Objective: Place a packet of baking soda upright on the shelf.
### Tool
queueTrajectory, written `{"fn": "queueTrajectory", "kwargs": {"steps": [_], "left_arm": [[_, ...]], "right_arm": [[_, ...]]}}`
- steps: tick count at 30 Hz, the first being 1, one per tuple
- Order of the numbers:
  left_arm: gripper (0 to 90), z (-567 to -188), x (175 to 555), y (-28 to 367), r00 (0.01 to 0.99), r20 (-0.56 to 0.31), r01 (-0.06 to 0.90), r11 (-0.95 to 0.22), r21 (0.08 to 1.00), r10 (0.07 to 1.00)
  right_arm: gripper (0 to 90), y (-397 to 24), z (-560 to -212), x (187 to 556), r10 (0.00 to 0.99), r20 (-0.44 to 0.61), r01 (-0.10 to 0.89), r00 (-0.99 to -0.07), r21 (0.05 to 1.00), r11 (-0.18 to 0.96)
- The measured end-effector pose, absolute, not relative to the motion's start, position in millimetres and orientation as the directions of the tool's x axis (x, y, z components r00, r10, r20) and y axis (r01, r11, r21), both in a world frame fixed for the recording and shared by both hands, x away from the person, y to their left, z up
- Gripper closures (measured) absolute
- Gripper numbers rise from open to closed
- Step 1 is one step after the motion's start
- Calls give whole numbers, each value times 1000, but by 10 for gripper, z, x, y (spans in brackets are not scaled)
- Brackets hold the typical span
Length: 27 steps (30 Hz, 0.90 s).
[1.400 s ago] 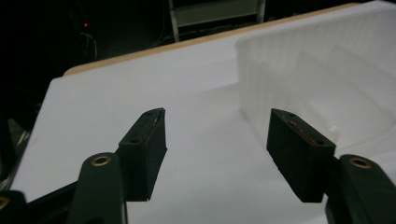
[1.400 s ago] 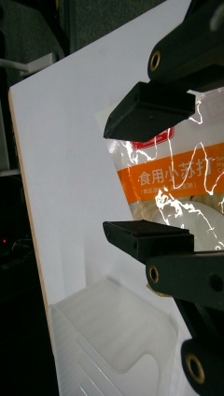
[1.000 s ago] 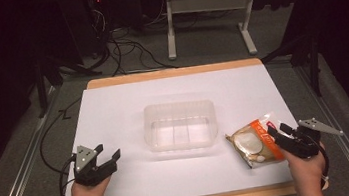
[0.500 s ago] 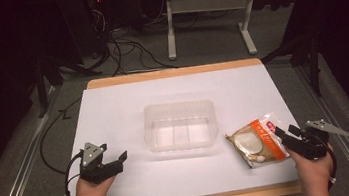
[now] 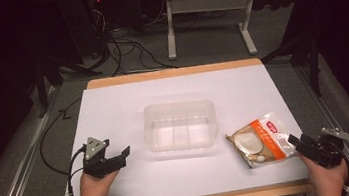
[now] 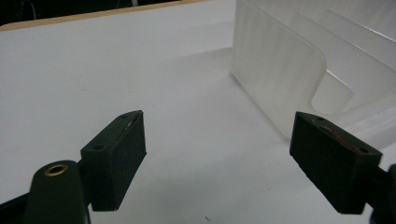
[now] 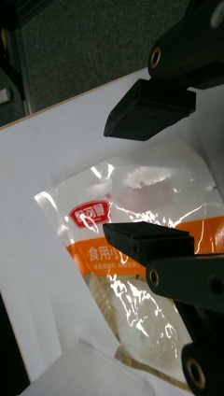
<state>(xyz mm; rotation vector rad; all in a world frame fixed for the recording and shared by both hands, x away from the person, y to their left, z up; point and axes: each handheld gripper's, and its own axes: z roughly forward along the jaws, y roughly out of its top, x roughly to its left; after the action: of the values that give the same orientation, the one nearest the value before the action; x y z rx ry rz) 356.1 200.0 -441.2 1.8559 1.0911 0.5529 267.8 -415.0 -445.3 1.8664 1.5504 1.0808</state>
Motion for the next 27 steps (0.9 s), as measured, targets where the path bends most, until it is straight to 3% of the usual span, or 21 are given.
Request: {"fn": "queueTrajectory", "kwargs": {"steps": [11, 27], "left_arm": [[182, -4394, 3549, 1984, 530, -38, 449, -242, 860, 847], [182, -4420, 3565, 1940, 557, -32, 450, -270, 851, 830]], "right_arm": [[488, -4234, -4602, 2738, 947, 314, 645, 70, 709, -283], [504, -4185, -4685, 2796, 939, 341, 694, 35, 668, -269]]}}
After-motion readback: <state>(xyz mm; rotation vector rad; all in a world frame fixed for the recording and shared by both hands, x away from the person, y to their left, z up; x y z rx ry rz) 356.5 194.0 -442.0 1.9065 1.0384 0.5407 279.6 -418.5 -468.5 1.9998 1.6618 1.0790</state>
